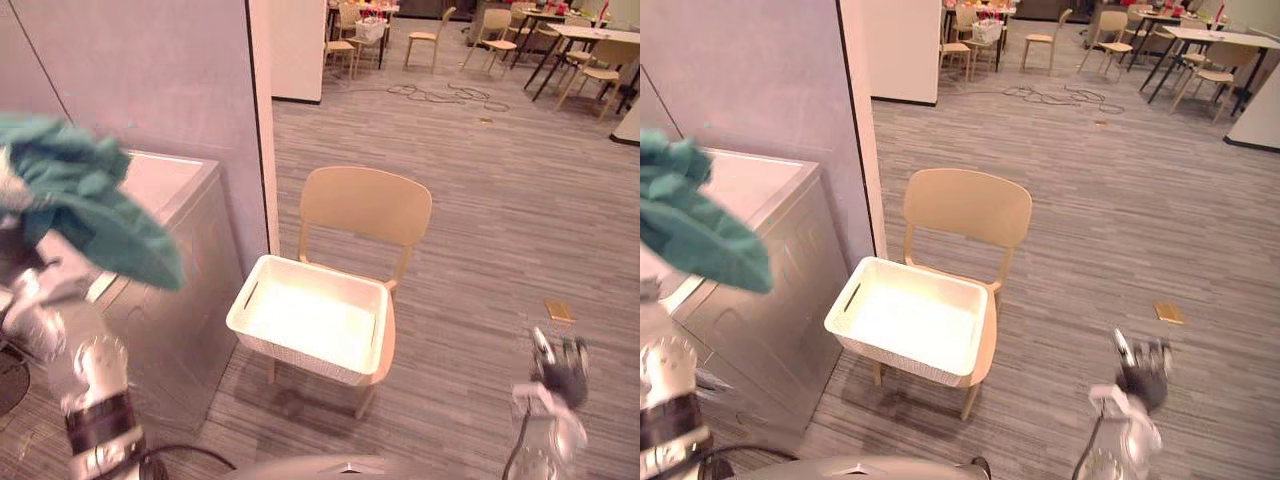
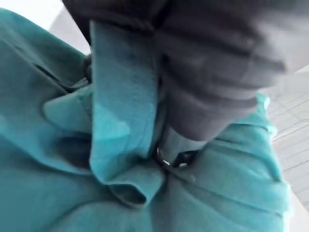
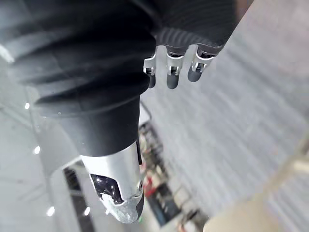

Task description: Pick up the laundry basket with both hands and put the clothes into the washing machine.

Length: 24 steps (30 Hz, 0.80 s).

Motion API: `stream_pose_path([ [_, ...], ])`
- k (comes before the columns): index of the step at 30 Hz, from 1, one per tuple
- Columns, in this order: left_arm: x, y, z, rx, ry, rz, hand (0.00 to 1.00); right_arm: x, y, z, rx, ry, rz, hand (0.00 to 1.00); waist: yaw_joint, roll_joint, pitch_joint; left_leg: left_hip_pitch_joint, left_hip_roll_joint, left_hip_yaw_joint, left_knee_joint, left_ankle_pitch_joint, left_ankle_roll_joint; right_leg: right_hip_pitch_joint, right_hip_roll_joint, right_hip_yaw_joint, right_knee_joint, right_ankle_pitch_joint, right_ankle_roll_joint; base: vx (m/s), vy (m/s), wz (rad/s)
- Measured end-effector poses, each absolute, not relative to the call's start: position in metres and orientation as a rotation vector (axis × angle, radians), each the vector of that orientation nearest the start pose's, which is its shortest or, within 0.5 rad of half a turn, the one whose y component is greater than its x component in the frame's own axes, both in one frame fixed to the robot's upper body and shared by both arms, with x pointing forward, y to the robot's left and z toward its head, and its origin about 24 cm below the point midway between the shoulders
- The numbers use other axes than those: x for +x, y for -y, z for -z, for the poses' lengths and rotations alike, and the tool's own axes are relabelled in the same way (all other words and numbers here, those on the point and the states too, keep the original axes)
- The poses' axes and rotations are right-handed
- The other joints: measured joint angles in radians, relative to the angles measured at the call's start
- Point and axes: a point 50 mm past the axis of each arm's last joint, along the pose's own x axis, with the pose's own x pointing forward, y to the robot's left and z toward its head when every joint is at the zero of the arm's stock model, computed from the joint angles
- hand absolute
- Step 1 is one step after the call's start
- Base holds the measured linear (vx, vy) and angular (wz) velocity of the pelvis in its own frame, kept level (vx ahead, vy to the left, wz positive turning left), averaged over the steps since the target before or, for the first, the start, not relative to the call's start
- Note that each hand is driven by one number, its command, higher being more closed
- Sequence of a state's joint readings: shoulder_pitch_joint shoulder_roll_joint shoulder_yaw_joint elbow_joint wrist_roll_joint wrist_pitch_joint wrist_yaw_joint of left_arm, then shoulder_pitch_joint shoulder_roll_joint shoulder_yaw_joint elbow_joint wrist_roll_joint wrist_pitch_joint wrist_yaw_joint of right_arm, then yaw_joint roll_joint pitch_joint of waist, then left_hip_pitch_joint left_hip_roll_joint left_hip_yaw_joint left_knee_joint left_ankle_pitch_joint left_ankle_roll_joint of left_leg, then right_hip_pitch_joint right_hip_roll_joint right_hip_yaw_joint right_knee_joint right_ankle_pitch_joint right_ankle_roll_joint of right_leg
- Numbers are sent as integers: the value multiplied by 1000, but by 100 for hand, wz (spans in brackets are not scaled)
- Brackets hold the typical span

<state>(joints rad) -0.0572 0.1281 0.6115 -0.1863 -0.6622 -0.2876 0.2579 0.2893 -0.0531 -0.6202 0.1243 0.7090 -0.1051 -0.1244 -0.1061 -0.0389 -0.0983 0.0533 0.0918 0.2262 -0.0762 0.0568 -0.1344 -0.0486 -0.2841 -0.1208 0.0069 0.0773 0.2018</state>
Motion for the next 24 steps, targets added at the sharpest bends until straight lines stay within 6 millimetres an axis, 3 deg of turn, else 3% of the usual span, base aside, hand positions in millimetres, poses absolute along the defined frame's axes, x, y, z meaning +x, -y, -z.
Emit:
stream_pose_path([
  [3, 145, -332, -88, -497, 576, -999, 100, 66, 319, 46, 566, -169, 1130, 0, 20, 8, -7, 15, 4, 0, 0, 0, 4, 16, 1, -3, 7, -4, 0, 0, 0, 0],
  [6, 112, -325, -68, -487, 494, -1101, 100, 34, 300, 70, 615, -289, 1215, 0, 41, 15, -6, 37, 12, 8, 0, -8, 3, 35, 2, -15, 32, -27, -4, -29, -8, 2],
  [10, 94, -322, -61, -459, 456, -1147, 100, 2, 278, 109, 720, -475, 1311, 0, 65, 4, -6, 54, 29, 17, 5, -25, -6, 52, 8, -31, 49, -54, -1, -77, -19, 2],
  [12, 90, -324, -53, -461, 420, -1179, 100, -18, 260, 132, 812, -614, 1367, 0, 87, 8, -4, 52, 39, 25, 6, -25, -6, 51, 10, -50, 50, -54, -1, -27, -13, -1],
  [14, 87, -325, -41, -473, 373, -1206, 100, -28, 248, 141, 871, -684, 1384, 0, 91, 16, -3, 53, 43, 24, 13, -25, -7, 54, 11, -56, 57, -54, -1, -8, -8, 2],
  [18, 88, -321, -20, -499, 275, -1208, 100, -23, 235, 152, 902, -782, 1344, 0, 99, 21, 2, 51, 58, 16, 36, -36, -17, 62, 16, -64, 86, -69, -4, 7, -16, 6],
  [21, 99, -310, -1, -538, 167, -1164, 100, 5, 221, 159, 846, -865, 1179, 0, 106, 14, 28, 31, 84, -23, 114, -62, -19, 72, 27, -90, 158, -109, -21, 7, -54, 29],
  [24, 119, -288, 15, -578, 55, -1031, 100, 47, 203, 162, 770, -915, 970, 0, 122, 13, 76, -14, 121, -102, 178, -73, -34, 71, 45, -152, 253, -176, -37, -45, -109, 57],
])
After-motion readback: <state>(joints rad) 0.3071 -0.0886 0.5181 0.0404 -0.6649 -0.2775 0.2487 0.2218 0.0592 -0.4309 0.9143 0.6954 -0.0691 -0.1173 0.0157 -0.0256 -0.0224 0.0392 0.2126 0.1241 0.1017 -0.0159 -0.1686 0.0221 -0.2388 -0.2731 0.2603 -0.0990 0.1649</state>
